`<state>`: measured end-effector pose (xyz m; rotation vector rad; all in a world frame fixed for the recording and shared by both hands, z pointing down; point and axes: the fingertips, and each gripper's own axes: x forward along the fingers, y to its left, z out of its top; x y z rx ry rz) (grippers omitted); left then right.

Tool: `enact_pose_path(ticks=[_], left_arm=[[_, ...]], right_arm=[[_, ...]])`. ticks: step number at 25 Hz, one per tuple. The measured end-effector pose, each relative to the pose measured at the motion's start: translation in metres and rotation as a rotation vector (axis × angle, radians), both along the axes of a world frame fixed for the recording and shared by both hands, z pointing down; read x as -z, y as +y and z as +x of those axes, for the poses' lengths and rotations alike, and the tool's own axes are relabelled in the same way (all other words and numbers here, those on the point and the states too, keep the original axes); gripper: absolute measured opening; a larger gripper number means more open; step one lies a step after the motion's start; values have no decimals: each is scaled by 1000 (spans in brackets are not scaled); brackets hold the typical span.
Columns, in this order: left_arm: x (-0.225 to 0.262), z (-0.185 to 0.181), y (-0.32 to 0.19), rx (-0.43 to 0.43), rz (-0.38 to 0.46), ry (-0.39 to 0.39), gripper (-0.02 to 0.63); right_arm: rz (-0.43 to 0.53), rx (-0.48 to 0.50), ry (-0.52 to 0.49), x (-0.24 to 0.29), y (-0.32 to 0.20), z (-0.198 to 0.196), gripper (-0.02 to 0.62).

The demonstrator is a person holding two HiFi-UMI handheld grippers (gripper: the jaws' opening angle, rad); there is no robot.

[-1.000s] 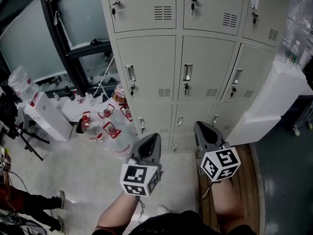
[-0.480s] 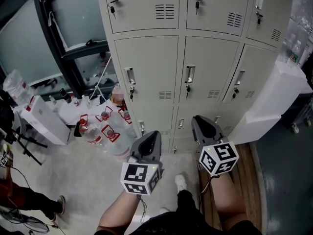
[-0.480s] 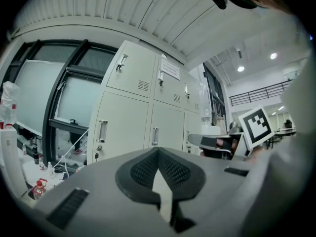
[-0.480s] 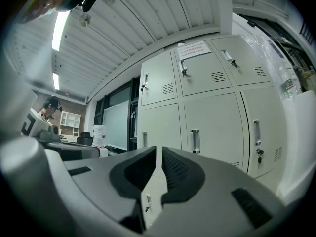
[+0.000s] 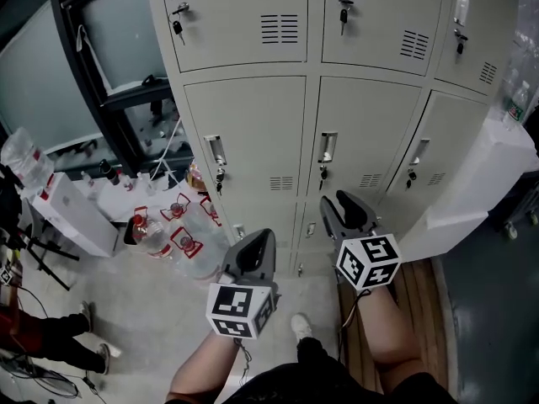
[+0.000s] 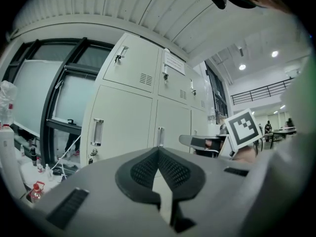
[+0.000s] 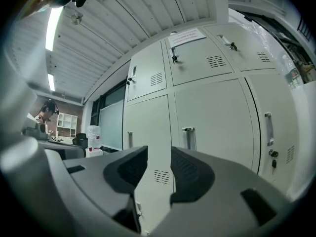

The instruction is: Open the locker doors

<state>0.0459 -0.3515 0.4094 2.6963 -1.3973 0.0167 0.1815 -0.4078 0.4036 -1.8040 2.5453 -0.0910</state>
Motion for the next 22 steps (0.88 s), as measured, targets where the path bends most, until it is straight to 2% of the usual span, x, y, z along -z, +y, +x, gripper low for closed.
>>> enact_pose_path(ticks=[12, 22], left_arm=[[-14, 40, -82, 12, -29, -3, 2], [-13, 56, -119, 30, -24, 9, 2]], right_arm=[[-12, -11, 37, -13, -116, 27, 167], [10, -18, 121, -19, -160, 23, 184]])
